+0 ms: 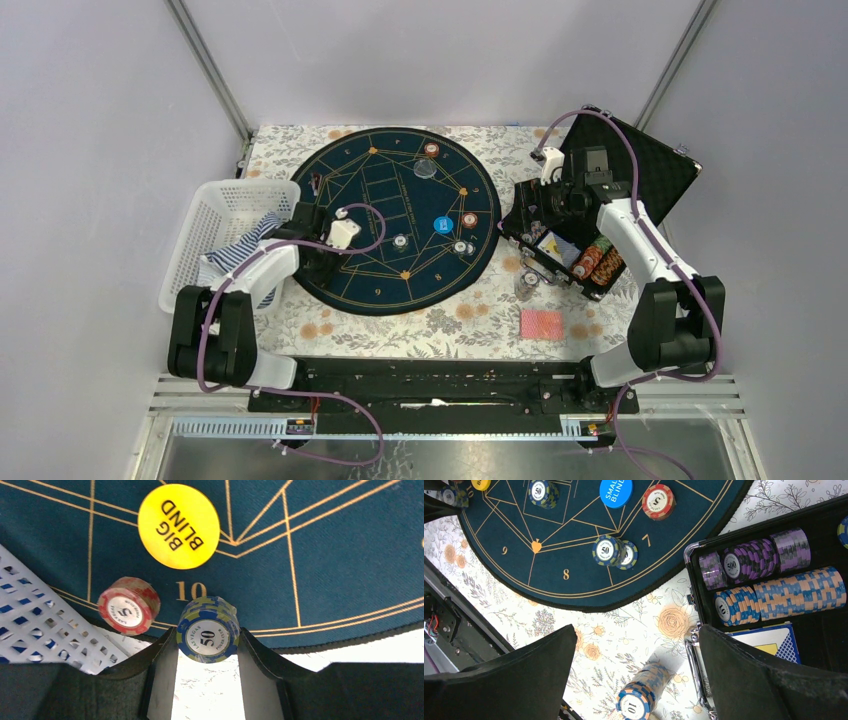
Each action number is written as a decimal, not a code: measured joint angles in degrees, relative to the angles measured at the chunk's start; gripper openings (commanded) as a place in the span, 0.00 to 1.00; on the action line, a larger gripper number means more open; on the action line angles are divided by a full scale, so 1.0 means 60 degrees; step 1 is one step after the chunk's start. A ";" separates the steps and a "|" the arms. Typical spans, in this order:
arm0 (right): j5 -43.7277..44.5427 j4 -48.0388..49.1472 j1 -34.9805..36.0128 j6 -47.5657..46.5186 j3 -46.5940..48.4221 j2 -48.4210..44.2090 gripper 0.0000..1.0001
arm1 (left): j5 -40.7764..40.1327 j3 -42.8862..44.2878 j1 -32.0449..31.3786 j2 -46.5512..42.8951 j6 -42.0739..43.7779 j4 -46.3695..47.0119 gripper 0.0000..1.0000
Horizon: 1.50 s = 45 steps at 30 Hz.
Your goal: Distribute texas hold em gaming equipment
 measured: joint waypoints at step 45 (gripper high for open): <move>-0.0164 -0.0484 -0.0044 -0.0390 -0.0313 -0.0266 1.00 | 0.1712 0.4131 -0.2830 0.3880 -0.2120 0.1344 0.78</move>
